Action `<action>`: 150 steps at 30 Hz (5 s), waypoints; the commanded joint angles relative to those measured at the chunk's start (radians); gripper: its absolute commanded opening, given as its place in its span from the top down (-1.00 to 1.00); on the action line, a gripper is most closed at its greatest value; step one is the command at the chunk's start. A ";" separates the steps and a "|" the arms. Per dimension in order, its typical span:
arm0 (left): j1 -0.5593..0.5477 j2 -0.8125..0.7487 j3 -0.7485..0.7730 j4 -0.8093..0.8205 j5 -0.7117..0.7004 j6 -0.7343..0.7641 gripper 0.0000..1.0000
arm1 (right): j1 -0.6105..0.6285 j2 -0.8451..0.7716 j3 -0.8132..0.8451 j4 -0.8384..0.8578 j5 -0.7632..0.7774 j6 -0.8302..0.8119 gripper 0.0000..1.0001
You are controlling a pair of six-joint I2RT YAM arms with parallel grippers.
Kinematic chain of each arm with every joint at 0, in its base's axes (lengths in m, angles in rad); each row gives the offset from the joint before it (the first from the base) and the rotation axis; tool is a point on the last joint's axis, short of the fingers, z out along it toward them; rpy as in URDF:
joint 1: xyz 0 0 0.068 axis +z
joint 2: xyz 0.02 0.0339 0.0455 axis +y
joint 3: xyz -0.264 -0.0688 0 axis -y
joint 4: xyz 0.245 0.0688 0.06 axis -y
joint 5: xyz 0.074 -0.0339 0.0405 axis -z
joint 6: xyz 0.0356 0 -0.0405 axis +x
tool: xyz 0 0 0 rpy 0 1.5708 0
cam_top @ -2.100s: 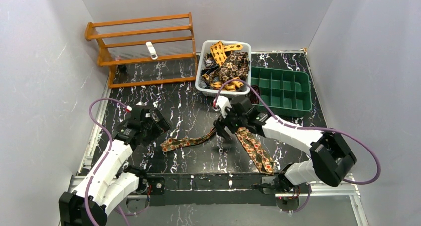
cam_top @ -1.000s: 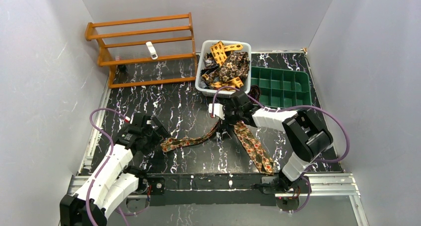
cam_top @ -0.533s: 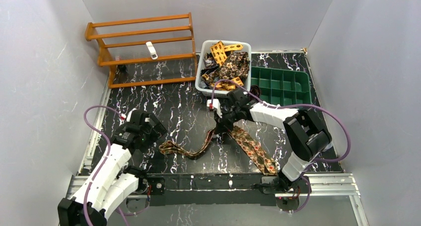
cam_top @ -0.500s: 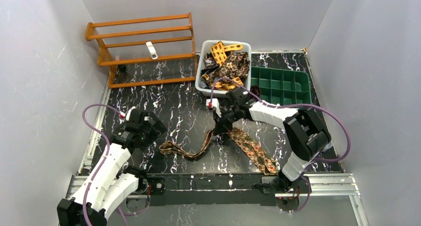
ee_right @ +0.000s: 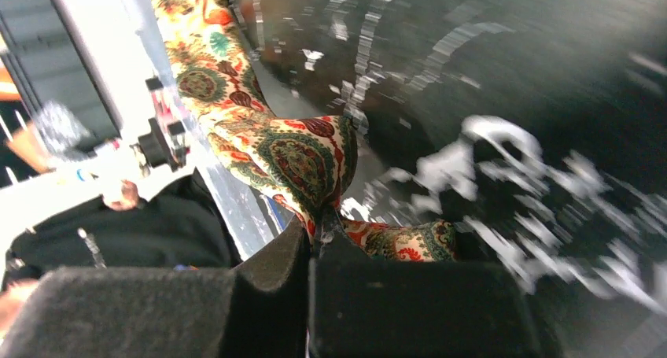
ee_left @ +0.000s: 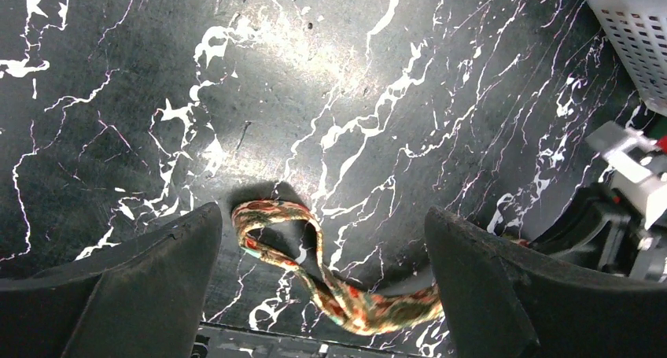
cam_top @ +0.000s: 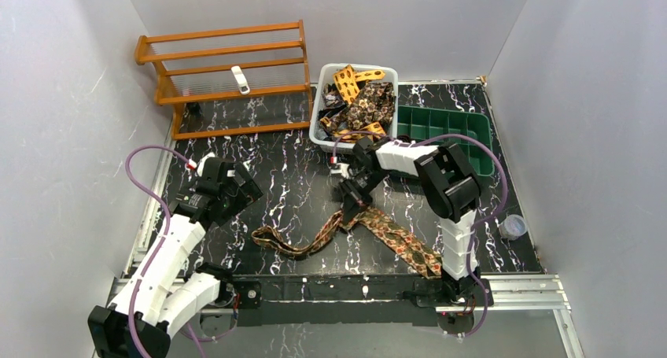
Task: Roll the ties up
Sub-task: Flatten out the tie at the center of the board.
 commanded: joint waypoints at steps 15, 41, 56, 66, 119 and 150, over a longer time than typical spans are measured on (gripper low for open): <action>0.003 0.027 -0.003 -0.007 -0.010 0.032 -0.97 | -0.106 -0.378 -0.059 0.310 0.271 0.111 -0.79; 0.004 -0.025 -0.022 -0.027 -0.036 -0.010 -0.97 | 0.448 -0.266 -0.282 0.955 0.444 -0.394 -0.71; 0.004 -0.048 -0.020 -0.045 -0.076 -0.021 -0.97 | 0.454 -0.286 -0.281 0.838 0.245 -0.257 0.65; 0.004 -0.077 0.061 -0.078 -0.143 -0.018 -0.97 | 0.364 -0.004 0.177 0.542 -0.209 0.109 0.60; 0.089 0.192 -0.099 0.200 -0.045 0.048 -0.97 | 0.016 -0.600 -0.266 0.509 0.752 0.732 -0.97; 0.166 0.176 -0.007 0.145 -0.048 0.141 -0.97 | -0.111 -0.744 -0.678 0.397 0.994 0.922 -0.97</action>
